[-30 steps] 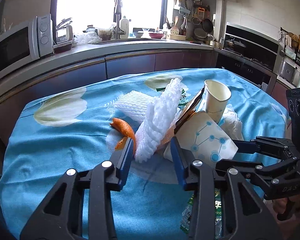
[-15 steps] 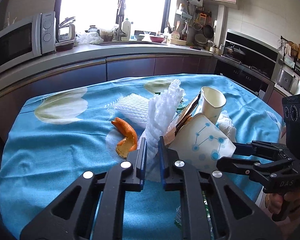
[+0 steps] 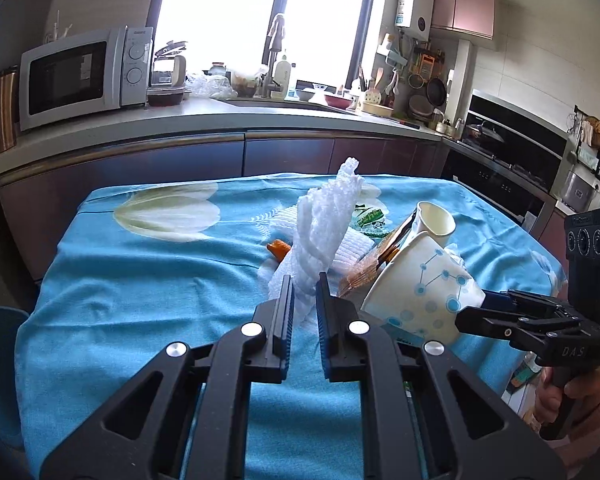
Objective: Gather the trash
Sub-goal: 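Grasp the white foam net with the left tool while the right tool grasps a dotted paper cup, then carry the foam net and paper cup over the teal bin with both tools, then open both tools to drop the foam net and cup into the bin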
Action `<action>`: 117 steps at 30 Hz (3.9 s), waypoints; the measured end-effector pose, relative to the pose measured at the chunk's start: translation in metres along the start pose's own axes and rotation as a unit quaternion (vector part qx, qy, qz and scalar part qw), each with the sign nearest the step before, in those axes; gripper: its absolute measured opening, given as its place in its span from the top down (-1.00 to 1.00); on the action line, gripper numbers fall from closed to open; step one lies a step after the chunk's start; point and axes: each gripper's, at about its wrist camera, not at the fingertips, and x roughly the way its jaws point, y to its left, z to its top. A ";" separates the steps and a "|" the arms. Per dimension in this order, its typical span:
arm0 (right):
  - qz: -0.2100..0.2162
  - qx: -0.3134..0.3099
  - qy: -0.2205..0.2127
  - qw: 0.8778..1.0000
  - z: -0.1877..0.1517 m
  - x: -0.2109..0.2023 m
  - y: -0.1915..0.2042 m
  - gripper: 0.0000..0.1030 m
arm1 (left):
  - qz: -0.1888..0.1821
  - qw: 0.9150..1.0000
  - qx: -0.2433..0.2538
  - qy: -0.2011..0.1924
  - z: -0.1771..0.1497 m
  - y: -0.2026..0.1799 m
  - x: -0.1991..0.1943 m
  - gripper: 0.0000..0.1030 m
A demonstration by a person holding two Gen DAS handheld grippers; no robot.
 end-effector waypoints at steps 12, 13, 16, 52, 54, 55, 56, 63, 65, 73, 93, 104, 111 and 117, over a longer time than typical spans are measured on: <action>0.037 -0.030 0.000 0.999 0.005 0.009 0.035 -0.03 | 0.028 0.999 -0.039 -0.014 -0.014 0.033 -0.041 0.77; 0.042 -0.032 0.001 0.999 0.006 0.011 0.039 -0.03 | 0.031 0.999 -0.042 -0.016 -0.015 0.035 -0.045 0.78; 0.056 -0.043 0.003 0.998 0.009 0.017 0.050 -0.03 | 0.041 0.998 -0.051 -0.020 -0.019 0.044 -0.056 0.77; 0.196 -0.135 0.079 0.968 0.026 0.120 0.194 -0.03 | 0.213 0.962 -0.162 -0.055 -0.067 0.169 -0.176 0.78; 0.201 -0.141 0.083 0.966 0.026 0.126 0.202 -0.03 | 0.222 0.959 -0.169 -0.054 -0.070 0.176 -0.181 0.78; 0.203 -0.143 0.086 0.965 0.026 0.130 0.206 -0.03 | 0.225 0.958 -0.171 -0.054 -0.072 0.178 -0.182 0.78; 0.204 -0.144 0.089 0.964 0.026 0.134 0.209 -0.03 | 0.229 0.956 -0.173 -0.055 -0.073 0.181 -0.184 0.78; 0.211 -0.155 0.107 0.959 0.030 0.162 0.228 -0.03 | 0.253 0.948 -0.187 -0.053 -0.081 0.200 -0.194 0.78; 0.209 -0.159 0.110 0.958 0.030 0.168 0.233 -0.03 | 0.258 0.945 -0.193 -0.051 -0.083 0.206 -0.195 0.78; 0.205 -0.172 0.131 0.955 0.030 0.196 0.256 -0.03 | 0.277 0.937 -0.210 -0.043 -0.092 0.228 -0.195 0.78; 0.179 -0.192 0.195 0.945 0.014 0.253 0.292 -0.03 | 0.302 0.924 -0.235 -0.006 -0.109 0.262 -0.173 0.78; 0.167 -0.197 0.225 0.939 0.008 0.281 0.308 -0.03 | 0.309 0.920 -0.241 0.020 -0.116 0.275 -0.150 0.78; 0.167 -0.182 0.232 0.941 0.011 0.292 0.307 -0.11 | 0.310 0.918 -0.245 0.032 -0.118 0.281 -0.136 0.64; 0.174 -0.162 0.223 0.945 0.013 0.284 0.294 -0.11 | 0.318 0.916 -0.243 0.031 -0.118 0.279 -0.133 0.44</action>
